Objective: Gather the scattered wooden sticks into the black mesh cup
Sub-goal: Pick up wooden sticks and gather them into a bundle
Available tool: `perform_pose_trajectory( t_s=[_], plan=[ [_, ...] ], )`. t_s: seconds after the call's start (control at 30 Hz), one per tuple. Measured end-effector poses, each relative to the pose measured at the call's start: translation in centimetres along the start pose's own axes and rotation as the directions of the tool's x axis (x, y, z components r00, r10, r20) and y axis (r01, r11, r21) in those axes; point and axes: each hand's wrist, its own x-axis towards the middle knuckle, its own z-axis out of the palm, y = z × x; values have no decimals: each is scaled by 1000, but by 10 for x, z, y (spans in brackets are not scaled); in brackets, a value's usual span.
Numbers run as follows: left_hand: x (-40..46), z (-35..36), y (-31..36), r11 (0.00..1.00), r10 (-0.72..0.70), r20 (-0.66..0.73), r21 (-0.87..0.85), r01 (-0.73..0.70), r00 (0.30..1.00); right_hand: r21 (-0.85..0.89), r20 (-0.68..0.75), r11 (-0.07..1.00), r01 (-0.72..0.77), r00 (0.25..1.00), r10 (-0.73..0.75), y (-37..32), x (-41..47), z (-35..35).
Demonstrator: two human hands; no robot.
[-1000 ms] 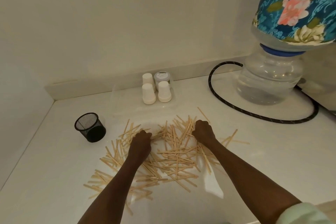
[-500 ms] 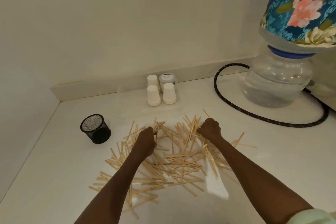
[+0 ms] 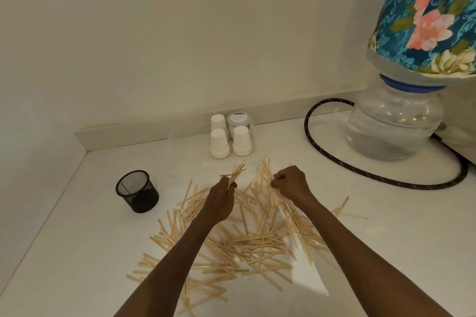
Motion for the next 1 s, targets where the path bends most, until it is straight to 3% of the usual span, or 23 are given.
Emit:
perform_pose_trajectory(
  t_s=[0.3,0.43,0.63,0.73,0.8,0.9,1.0],
  plan=[
    [16,10,29,999,-19,32,-35,21,999,211,47,977,41,998,-52,-32,-12,20],
    [20,7,37,977,-95,84,-181,109,992,259,18,964,53,998,-59,-41,-13,29],
    [19,-1,44,881,-103,317,-411,234,943,263,-25,963,57,998,-53,-46,-15,38],
    [22,1,42,819,-84,354,-508,267,932,240,-9,968,72,997,-72,-45,-16,37],
    [25,5,40,725,-77,351,-622,294,933,228,-14,968,109,994,-109,-45,-18,37],
    [31,14,42,638,-195,296,-686,350,935,162,-35,974,159,987,-155,-47,-21,40],
    [34,20,45,676,-343,231,-612,410,910,90,-47,976,199,980,-195,-48,-23,43]
  ],
)
